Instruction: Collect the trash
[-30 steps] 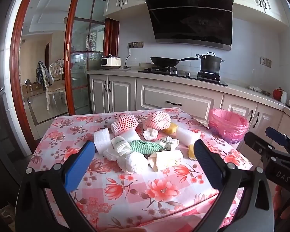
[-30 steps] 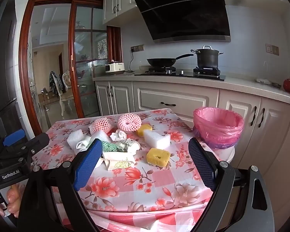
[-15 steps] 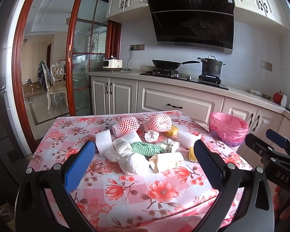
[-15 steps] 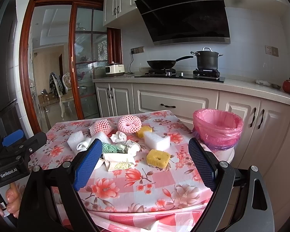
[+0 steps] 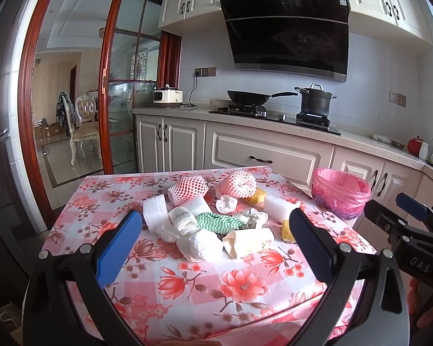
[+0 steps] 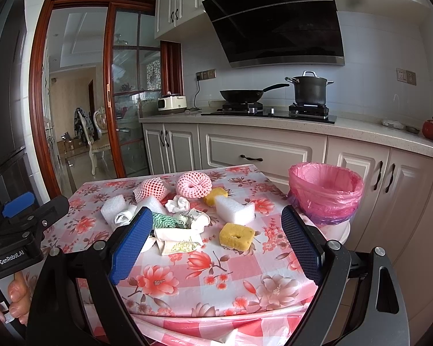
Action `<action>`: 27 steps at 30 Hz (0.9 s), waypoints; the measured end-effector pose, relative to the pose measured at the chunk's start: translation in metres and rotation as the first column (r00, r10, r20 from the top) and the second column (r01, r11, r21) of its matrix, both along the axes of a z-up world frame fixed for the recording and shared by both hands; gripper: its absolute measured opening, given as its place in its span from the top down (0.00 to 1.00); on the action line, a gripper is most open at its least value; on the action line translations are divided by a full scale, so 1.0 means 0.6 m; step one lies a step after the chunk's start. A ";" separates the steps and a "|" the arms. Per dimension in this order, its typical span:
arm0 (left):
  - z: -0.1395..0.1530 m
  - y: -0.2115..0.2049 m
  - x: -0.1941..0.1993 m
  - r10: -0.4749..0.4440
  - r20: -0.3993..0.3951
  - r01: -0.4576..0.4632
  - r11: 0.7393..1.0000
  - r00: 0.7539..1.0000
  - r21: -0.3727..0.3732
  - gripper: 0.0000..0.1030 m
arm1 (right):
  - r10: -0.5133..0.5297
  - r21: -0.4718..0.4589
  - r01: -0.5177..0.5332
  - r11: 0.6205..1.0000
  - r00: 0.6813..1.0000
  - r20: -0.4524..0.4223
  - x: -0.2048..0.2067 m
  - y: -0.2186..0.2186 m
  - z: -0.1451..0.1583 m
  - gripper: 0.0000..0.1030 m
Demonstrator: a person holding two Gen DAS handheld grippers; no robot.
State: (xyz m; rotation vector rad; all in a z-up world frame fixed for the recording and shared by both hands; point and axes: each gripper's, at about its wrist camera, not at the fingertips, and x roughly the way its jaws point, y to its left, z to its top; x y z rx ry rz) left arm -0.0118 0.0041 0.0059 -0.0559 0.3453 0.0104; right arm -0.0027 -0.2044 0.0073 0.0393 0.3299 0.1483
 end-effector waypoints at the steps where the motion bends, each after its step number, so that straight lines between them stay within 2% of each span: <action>1: 0.000 0.000 0.000 0.000 0.000 0.000 1.000 1.000 -0.001 0.04 | 0.000 0.000 0.000 1.000 1.000 0.000 0.000 0.000 0.000 0.18; 27: 0.005 0.001 0.000 -0.002 0.009 0.002 1.000 1.000 0.001 0.04 | 0.000 0.001 0.000 1.000 1.000 -0.001 0.001 -0.001 0.000 0.18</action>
